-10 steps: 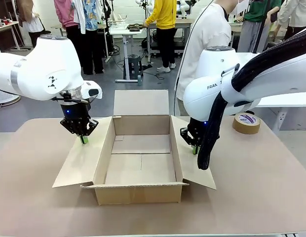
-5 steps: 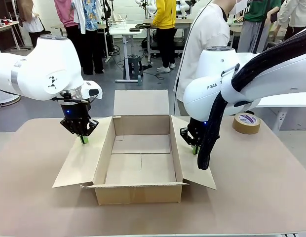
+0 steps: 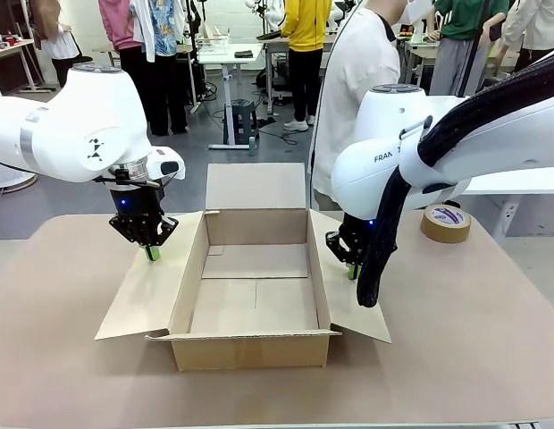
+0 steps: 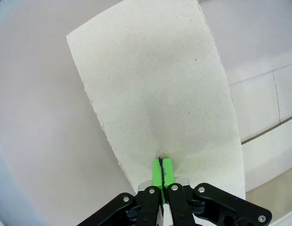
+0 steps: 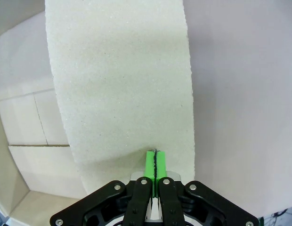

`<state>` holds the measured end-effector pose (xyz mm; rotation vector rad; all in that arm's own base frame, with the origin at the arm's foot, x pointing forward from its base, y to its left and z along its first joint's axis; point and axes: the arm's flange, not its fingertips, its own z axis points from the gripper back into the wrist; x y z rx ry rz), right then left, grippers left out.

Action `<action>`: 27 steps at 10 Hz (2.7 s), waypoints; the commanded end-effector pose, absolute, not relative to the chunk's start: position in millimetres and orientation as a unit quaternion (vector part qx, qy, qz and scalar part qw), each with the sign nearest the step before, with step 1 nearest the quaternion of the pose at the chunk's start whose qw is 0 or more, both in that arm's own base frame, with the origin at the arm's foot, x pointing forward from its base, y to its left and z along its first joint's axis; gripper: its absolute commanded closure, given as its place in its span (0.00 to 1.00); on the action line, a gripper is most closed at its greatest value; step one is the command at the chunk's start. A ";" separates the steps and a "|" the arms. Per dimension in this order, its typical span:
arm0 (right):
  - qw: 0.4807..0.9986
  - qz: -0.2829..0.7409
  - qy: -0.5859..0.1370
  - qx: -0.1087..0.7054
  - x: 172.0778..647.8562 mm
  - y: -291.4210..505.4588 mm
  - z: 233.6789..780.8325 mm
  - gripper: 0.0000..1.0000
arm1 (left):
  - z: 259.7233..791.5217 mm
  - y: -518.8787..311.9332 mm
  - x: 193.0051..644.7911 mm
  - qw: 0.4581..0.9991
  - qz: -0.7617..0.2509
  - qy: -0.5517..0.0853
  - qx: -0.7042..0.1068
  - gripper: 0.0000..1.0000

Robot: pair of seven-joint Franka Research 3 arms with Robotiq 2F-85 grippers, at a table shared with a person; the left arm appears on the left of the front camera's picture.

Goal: Wrap the clocks to prevent damage.
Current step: Once the human has placed the objects inside and stepped back, release both hands from the side flaps of the Package Box.

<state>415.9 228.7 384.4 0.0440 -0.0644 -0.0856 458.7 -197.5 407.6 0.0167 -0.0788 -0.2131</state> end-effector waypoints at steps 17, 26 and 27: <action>0.998 -0.044 -0.032 0.022 416.0 228.6 384.5 0.99 | 407.3 -197.2 458.6 0.993 -0.111 -0.039 0.009 1.00; 0.998 -0.044 -0.032 0.022 416.0 228.6 384.5 0.99 | 407.3 -197.2 458.6 0.993 -0.111 -0.039 0.009 1.00; 0.998 -0.044 -0.032 0.022 416.0 228.6 384.5 0.99 | 407.3 -197.2 458.6 0.993 -0.111 -0.039 0.009 1.00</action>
